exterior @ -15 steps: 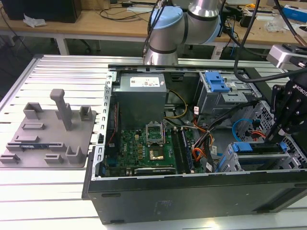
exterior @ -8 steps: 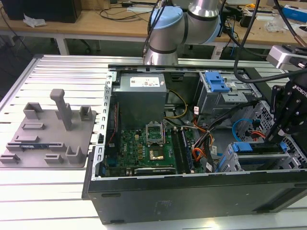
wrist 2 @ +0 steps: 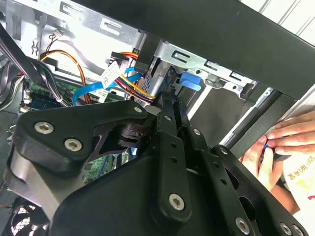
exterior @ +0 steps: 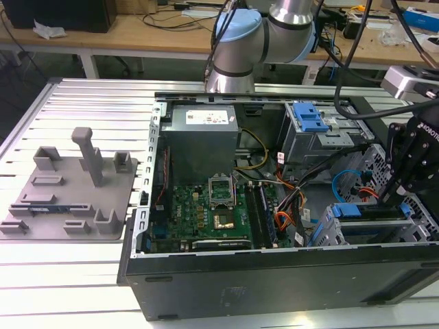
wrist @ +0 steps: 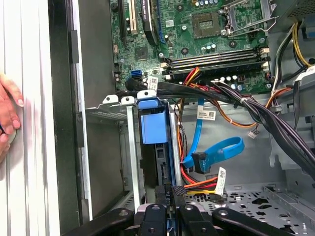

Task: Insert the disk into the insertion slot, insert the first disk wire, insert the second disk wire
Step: 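Insert the first disk wire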

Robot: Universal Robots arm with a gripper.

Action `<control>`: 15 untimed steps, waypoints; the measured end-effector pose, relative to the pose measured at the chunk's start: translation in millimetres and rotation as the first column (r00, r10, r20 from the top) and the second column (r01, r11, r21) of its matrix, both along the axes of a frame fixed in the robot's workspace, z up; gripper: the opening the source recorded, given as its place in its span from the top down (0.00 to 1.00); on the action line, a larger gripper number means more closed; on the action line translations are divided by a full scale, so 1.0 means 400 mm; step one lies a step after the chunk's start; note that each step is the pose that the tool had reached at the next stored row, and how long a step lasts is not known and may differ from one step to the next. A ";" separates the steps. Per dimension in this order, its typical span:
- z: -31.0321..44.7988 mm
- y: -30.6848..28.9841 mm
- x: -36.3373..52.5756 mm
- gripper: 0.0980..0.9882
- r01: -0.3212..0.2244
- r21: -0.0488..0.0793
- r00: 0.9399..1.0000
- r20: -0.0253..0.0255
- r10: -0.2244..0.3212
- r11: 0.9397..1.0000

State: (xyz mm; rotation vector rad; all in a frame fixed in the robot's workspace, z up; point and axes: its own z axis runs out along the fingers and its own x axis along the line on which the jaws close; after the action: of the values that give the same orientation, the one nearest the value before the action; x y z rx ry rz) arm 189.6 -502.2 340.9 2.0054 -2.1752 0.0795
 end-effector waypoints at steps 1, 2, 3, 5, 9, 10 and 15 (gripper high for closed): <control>0.000 0.000 0.001 0.93 0.000 0.000 1.000 -0.001 0.000 1.000; -0.001 0.000 0.001 0.93 -0.002 0.000 1.000 -0.001 0.002 1.000; -0.001 0.000 0.001 0.93 -0.003 0.000 1.000 -0.001 0.003 1.000; -0.003 0.000 0.001 0.93 -0.007 0.000 1.000 -0.001 0.007 1.000; -0.007 0.000 0.001 0.93 -0.031 0.000 1.000 -0.001 0.031 1.000; -0.007 0.000 0.001 0.93 -0.038 0.000 0.999 -0.001 0.038 0.999; -0.009 0.000 0.001 0.93 -0.068 0.000 0.998 -0.001 0.068 0.998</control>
State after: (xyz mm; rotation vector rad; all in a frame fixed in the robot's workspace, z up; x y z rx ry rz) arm 190.0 -502.2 337.3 2.0790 -2.1057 0.0879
